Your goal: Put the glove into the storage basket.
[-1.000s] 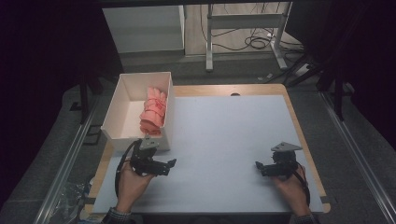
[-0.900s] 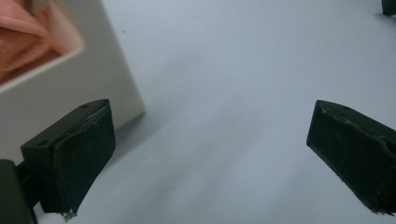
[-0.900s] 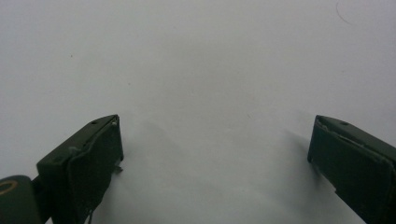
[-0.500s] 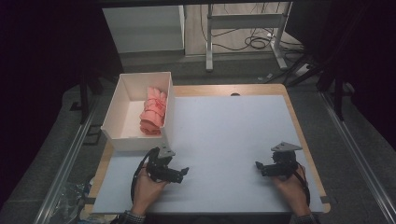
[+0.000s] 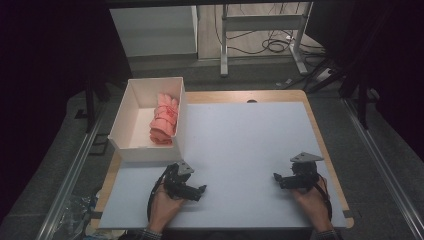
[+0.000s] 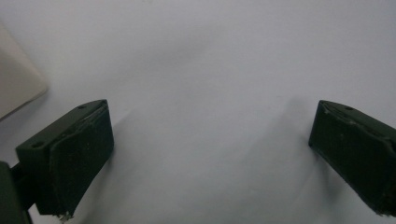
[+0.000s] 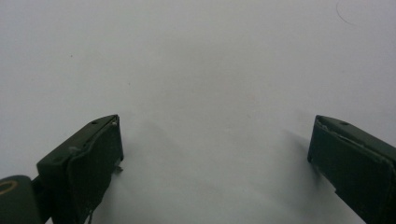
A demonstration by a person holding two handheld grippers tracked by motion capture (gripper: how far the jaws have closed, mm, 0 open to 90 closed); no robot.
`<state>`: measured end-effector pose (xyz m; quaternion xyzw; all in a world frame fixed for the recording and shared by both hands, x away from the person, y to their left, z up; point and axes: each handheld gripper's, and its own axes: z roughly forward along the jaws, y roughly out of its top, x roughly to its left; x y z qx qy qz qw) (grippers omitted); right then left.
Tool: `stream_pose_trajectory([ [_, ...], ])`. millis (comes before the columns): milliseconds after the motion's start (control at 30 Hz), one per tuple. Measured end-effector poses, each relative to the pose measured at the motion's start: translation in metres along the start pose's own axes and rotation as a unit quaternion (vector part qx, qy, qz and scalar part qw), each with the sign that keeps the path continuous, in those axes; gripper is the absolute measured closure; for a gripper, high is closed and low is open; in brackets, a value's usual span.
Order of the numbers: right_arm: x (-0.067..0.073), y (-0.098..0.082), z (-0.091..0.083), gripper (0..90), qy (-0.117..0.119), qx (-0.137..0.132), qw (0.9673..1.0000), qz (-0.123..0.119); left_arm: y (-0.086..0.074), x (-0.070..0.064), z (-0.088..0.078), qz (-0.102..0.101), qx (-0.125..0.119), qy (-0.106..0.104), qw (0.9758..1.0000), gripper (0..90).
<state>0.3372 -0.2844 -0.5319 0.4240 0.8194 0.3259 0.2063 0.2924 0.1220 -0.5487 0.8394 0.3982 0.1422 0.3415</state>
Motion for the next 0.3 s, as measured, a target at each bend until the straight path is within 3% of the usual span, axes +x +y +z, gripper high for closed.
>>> stream_pose_trajectory([
  [300, 0.0000, -0.0002, 0.0001, 3.6, 0.000, 0.000, 1.0000, 0.000, 0.0001, 0.0003, 0.0009, -0.001, 0.004, -0.001, 1.0000, 0.0],
])
